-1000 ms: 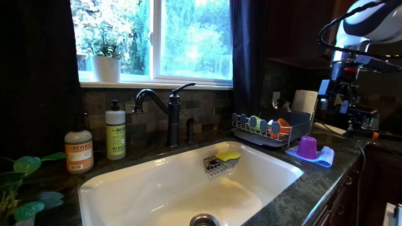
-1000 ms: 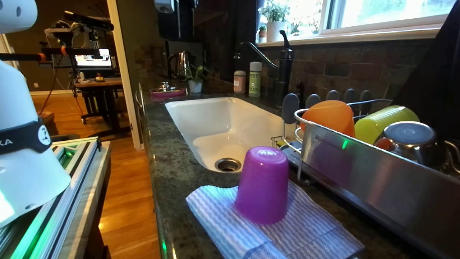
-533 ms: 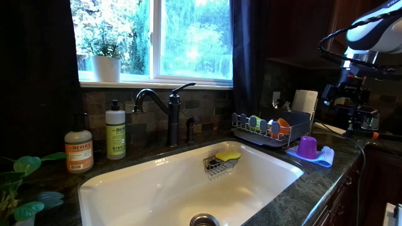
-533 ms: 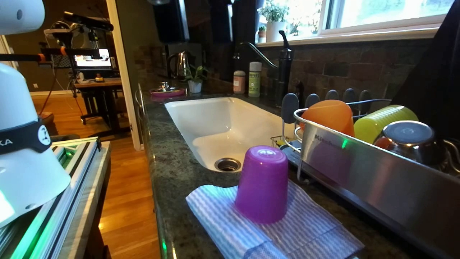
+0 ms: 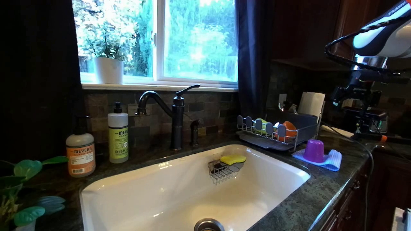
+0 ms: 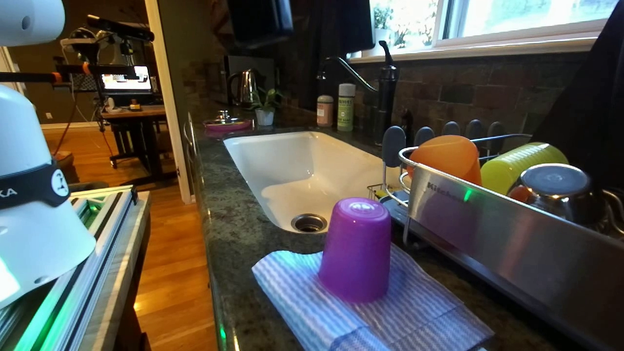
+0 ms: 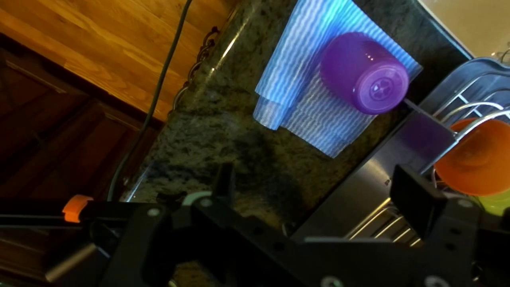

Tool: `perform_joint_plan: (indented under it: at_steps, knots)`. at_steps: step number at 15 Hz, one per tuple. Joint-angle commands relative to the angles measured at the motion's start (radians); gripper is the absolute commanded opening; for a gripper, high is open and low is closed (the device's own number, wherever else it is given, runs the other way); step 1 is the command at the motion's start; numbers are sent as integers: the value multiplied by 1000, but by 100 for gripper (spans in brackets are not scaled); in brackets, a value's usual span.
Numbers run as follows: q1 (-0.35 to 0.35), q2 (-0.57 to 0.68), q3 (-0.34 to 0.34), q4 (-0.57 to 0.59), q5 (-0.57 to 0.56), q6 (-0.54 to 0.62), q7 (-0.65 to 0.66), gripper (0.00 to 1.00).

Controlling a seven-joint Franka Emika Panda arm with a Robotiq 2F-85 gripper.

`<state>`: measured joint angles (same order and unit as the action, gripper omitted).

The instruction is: Move the orange cup from the drying rack

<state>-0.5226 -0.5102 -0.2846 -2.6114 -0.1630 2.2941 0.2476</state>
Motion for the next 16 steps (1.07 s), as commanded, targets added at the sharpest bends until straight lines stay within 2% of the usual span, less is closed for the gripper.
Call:
perform_joint_plan:
  at_steps: [1,5,7,11,16]
  knots:
    - [-1,0,1,2,1,-3,0,100]
    - [0,-1,1,2,1,-3,0,100]
    - [36,27,6,19,97,26,64,100]
    - [137,66,33,11,304,179,127,100]
    - [223,189,61,33,425,349,136,100]
